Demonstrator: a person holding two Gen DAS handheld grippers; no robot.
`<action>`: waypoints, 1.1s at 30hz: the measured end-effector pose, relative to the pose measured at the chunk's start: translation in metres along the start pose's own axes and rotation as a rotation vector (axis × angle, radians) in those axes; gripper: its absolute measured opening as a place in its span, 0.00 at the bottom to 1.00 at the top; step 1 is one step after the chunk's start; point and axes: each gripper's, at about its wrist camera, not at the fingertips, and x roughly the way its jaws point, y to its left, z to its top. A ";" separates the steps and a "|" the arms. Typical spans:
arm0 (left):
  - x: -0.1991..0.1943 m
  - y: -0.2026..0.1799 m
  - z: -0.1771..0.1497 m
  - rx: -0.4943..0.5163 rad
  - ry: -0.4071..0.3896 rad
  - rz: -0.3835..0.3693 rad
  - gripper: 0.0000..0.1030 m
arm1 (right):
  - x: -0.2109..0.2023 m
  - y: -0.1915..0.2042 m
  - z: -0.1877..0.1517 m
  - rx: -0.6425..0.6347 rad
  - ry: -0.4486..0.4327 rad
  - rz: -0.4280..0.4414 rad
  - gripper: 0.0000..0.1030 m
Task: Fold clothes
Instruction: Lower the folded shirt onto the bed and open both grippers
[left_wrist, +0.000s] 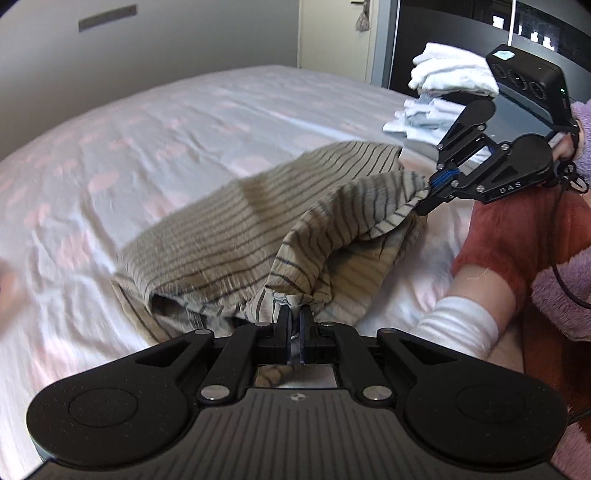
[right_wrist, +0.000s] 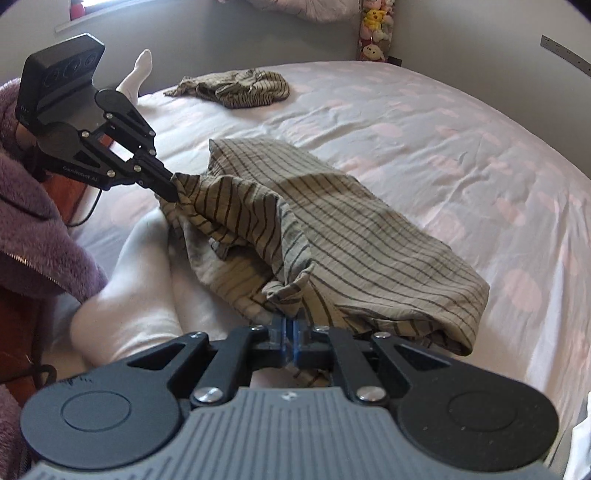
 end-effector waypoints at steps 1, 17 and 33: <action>0.004 -0.001 -0.006 -0.006 0.014 -0.003 0.02 | 0.001 0.001 -0.002 -0.008 0.014 -0.001 0.06; -0.021 -0.038 -0.011 0.049 -0.078 0.122 0.45 | -0.021 0.041 0.001 -0.059 -0.017 -0.145 0.46; 0.050 -0.052 -0.022 0.169 0.200 0.113 0.00 | 0.049 0.070 0.000 -0.318 0.177 -0.199 0.03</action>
